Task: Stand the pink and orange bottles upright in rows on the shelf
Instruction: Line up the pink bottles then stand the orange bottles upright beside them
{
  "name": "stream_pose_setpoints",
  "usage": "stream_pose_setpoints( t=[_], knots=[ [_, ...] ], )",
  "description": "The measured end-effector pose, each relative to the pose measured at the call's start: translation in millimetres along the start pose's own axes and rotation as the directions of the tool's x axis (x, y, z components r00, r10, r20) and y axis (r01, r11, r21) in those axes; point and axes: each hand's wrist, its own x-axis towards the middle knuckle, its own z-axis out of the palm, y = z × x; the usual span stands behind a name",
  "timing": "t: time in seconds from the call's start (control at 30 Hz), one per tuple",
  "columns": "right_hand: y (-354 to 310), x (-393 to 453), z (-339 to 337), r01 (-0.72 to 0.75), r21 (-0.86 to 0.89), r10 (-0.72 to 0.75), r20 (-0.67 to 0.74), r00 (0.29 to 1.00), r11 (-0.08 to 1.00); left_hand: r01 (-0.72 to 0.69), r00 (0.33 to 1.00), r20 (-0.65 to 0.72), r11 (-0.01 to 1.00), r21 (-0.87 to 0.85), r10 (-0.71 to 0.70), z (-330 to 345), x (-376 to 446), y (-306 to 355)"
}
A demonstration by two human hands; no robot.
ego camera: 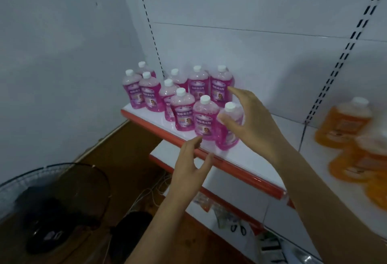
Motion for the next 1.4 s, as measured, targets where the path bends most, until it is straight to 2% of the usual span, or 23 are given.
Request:
stream_pose_setpoints(
  t=[0.13,0.27,0.4,0.5,0.57,0.7,0.9,1.1,1.17,1.27,1.4],
  knots=[
    [23.4,7.7,8.5,-0.127,-0.062,0.132,0.088,0.987,0.990,-0.070,0.984,0.160,0.997,-0.035,0.074,-13.0,27.0,-19.4],
    [39.1,13.3,20.6,-0.165,-0.081,0.178,0.184,0.967,0.983,-0.097,0.957,0.269,0.993,-0.070,0.113,0.8,53.7,-24.9],
    [53.8,24.5,28.0,-0.245,0.032,0.235,0.177,0.956,0.969,-0.091,0.931,0.345,0.991,-0.098,0.119,25.4,73.9,-24.2],
    [62.3,30.6,20.0,-0.276,-0.083,0.288,0.223,0.931,0.957,-0.099,0.926,0.356,0.991,-0.091,0.125,41.4,80.6,-21.9],
    [69.6,28.3,12.0,-0.290,-0.101,0.306,0.231,0.924,0.952,-0.119,0.926,0.354,0.991,-0.058,0.132,52.2,84.6,-19.9],
    [91.4,19.9,-11.0,-0.299,-0.139,0.318,0.153,0.935,0.944,-0.152,0.907,0.387,0.986,-0.064,0.165,85.3,103.9,-3.8],
    [132.2,28.8,-66.4,-0.385,-0.105,0.392,0.047,0.919,0.917,-0.053,0.838,0.529,0.984,-0.170,0.137,141.3,158.3,44.6],
    [176.6,52.8,-93.7,-0.411,-0.141,0.404,-0.076,0.912,0.901,-0.152,0.798,0.570,0.980,-0.126,0.197,198.1,215.4,67.7],
    [187.0,58.1,-93.9,-0.426,-0.195,0.403,-0.146,0.904,0.884,-0.202,0.786,0.578,0.975,-0.092,0.217,212.0,226.8,66.4],
    [198.5,62.9,-87.8,-0.394,-0.307,0.359,-0.166,0.918,0.866,-0.227,0.775,0.589,0.971,-0.078,0.229,226.4,234.5,60.3],
    [198.3,63.3,-83.0,-0.384,-0.372,0.311,-0.243,0.919,0.845,-0.263,0.776,0.576,0.962,-0.072,0.256,236.6,239.4,57.1]
  ],
)
